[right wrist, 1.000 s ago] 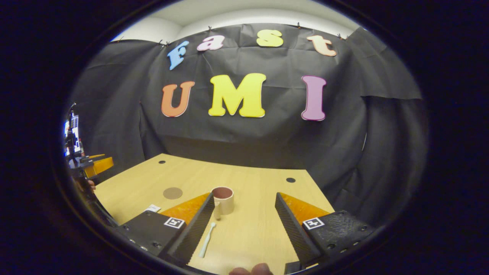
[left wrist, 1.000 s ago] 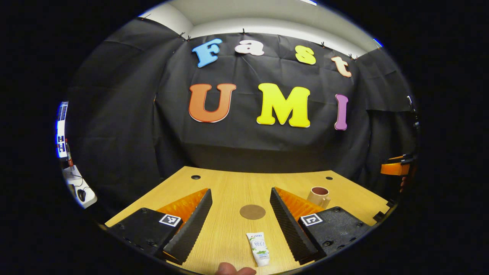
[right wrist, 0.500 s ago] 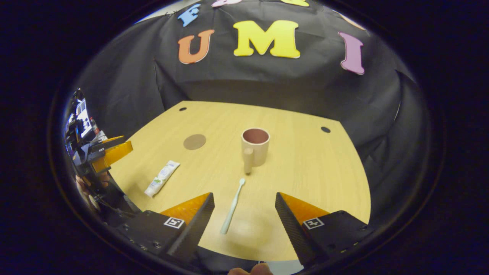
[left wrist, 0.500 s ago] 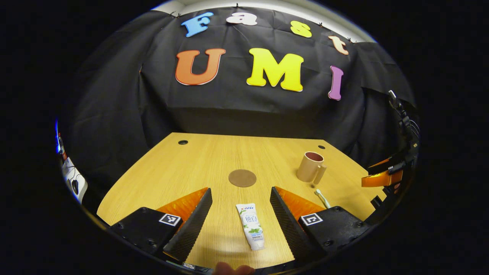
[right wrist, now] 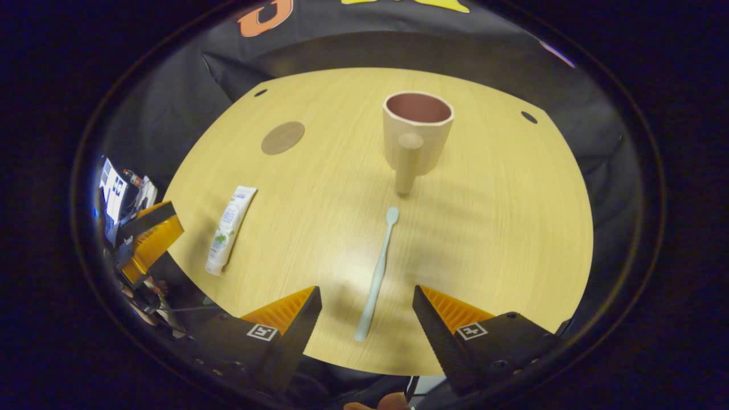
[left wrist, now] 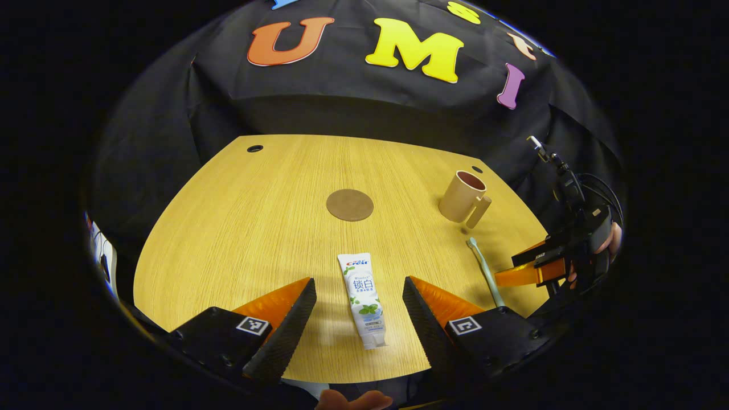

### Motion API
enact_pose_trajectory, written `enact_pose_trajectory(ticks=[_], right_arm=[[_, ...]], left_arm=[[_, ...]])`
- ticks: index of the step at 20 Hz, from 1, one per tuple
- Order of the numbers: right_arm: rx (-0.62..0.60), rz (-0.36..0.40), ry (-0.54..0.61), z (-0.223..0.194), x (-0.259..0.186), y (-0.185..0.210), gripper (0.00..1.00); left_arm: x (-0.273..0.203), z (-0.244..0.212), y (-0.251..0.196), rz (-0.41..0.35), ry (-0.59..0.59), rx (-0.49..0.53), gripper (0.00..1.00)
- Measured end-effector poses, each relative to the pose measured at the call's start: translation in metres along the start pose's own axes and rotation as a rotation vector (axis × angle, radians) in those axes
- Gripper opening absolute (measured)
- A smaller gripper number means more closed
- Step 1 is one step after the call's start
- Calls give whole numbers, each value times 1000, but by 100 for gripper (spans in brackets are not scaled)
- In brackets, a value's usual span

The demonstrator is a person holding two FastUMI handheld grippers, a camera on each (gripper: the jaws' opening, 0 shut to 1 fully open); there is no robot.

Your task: Put the toothbrush and toothpaste on the desktop into the cup, then pick up the cup and place it on the coaster on the desktop.

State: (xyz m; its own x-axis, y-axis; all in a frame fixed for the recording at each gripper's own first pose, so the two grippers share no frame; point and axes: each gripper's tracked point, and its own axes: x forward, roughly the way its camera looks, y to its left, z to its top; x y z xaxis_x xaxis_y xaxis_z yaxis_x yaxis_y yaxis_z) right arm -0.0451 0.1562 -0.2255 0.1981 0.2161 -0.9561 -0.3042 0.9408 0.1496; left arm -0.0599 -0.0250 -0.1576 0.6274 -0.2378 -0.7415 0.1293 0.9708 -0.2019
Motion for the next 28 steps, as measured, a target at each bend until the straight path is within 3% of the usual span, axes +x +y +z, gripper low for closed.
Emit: enact_pose_trajectory(ticks=[7, 10, 13, 15, 16, 19, 21, 23, 28], right_arm=[[79, -55, 132, -4, 32, -9, 95], [98, -64, 144, -2, 36, -7, 80], [113, -117, 141, 0, 38, -11, 73], [122, -126, 138, 2, 43, -11, 58], [120, -132, 134, 3, 41, -11, 39], [81, -153, 129, 4, 37, -9, 36], [65, -134, 106, 3, 41, -8, 14], [62, -163, 107, 5, 37, -16, 1], [44, -159, 101, 1, 34, -23, 0]], left_arm=[[11, -10, -3, -40, 72, 29, 98], [14, -8, -2, -36, 85, 43, 98], [19, -12, -3, -38, 99, 37, 98], [23, -17, -3, -46, 118, 27, 98], [25, -18, -3, -48, 124, 26, 98], [32, -18, -5, -50, 136, 27, 98], [34, -18, -6, -51, 147, 26, 98], [38, -23, -3, -42, 159, 28, 98], [47, -31, -1, -25, 210, 13, 98]])
